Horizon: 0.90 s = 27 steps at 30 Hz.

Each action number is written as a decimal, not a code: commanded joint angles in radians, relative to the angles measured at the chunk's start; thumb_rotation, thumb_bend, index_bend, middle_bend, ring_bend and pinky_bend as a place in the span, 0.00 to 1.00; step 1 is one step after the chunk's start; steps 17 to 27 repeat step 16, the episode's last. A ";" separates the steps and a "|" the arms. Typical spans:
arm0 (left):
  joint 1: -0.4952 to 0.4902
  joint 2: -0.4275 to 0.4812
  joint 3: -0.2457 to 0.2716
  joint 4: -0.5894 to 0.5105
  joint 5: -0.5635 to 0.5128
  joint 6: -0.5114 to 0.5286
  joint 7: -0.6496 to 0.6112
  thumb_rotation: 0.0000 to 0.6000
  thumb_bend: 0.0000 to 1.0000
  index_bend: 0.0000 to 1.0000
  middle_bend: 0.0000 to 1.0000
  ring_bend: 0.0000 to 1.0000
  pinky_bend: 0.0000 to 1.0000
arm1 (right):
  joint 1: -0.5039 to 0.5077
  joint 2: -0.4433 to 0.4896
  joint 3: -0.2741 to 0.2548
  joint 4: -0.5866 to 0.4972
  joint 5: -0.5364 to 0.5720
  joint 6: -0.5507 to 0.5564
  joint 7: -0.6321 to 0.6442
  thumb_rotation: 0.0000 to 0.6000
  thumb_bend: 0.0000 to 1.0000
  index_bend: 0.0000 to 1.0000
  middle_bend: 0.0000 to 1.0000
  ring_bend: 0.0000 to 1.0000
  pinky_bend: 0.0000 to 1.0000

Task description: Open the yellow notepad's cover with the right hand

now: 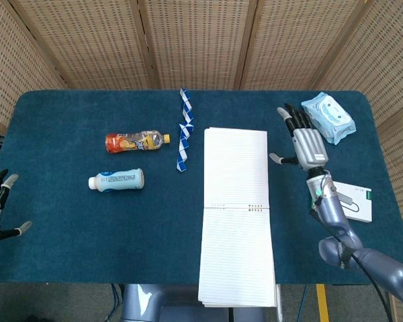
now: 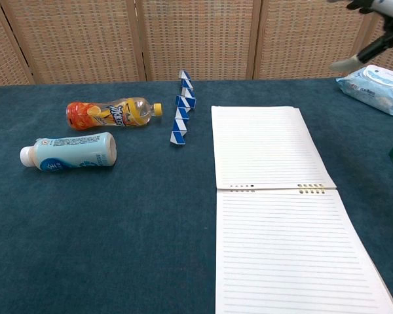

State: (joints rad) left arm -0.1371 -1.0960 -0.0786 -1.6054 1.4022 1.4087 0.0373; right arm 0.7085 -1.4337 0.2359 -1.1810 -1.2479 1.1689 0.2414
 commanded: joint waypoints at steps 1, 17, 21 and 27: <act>0.004 0.001 0.008 -0.003 0.016 0.010 0.000 1.00 0.00 0.00 0.00 0.00 0.00 | -0.205 0.135 -0.131 -0.146 -0.198 0.272 0.002 1.00 0.00 0.00 0.00 0.00 0.02; 0.026 -0.012 0.037 0.009 0.105 0.078 0.011 1.00 0.00 0.00 0.00 0.00 0.00 | -0.522 0.137 -0.274 -0.131 -0.317 0.578 -0.141 1.00 0.00 0.00 0.00 0.00 0.00; 0.026 -0.012 0.037 0.009 0.105 0.078 0.011 1.00 0.00 0.00 0.00 0.00 0.00 | -0.522 0.137 -0.274 -0.131 -0.317 0.578 -0.141 1.00 0.00 0.00 0.00 0.00 0.00; 0.026 -0.012 0.037 0.009 0.105 0.078 0.011 1.00 0.00 0.00 0.00 0.00 0.00 | -0.522 0.137 -0.274 -0.131 -0.317 0.578 -0.141 1.00 0.00 0.00 0.00 0.00 0.00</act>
